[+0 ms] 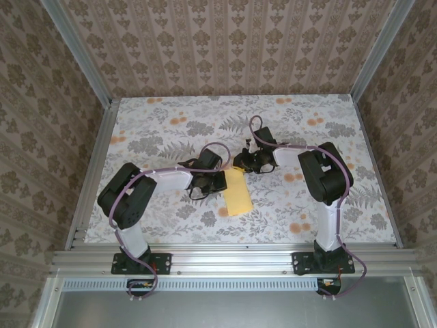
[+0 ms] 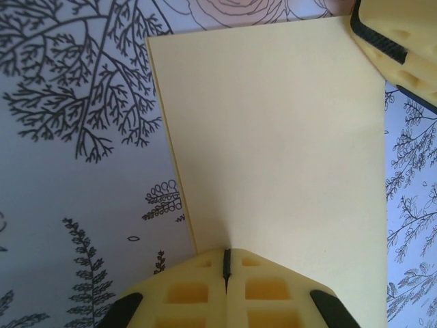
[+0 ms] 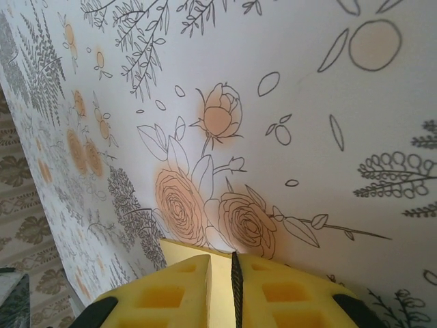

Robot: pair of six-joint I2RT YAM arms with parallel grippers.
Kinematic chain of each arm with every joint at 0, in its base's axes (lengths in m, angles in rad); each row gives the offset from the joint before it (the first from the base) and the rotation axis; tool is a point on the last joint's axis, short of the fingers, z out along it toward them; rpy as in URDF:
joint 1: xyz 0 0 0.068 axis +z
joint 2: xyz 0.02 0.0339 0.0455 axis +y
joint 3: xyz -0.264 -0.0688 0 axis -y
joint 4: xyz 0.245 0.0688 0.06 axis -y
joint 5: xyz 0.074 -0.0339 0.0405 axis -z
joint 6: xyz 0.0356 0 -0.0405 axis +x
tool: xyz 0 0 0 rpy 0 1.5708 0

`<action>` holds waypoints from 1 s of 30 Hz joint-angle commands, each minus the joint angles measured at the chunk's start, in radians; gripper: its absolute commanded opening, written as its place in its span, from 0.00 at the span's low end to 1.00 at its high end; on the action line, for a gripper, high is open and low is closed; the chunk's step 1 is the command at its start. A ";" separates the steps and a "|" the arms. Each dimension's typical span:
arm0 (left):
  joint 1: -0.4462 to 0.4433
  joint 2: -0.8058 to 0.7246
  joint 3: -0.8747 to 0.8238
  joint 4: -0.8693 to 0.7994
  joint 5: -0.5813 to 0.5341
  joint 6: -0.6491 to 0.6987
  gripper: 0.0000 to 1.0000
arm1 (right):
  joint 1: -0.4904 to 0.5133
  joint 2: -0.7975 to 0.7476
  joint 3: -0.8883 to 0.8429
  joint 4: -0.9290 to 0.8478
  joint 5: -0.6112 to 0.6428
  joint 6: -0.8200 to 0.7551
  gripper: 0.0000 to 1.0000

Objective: Fold a paper plane with a square sheet of paper (pick it up from the middle)
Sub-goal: Fold the square sheet of paper in half at the center of the table.

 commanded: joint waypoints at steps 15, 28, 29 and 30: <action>-0.013 0.055 0.005 -0.205 -0.080 0.066 0.06 | -0.004 -0.195 -0.049 -0.151 0.109 -0.094 0.19; -0.011 0.058 0.050 -0.239 -0.080 0.109 0.06 | 0.019 -0.283 -0.301 -0.112 -0.029 -0.104 0.15; -0.011 0.058 0.051 -0.238 -0.080 0.108 0.06 | 0.021 -0.285 -0.311 -0.103 -0.042 -0.101 0.15; -0.011 0.058 0.052 -0.238 -0.078 0.108 0.06 | 0.022 -0.286 -0.319 -0.095 -0.048 -0.099 0.14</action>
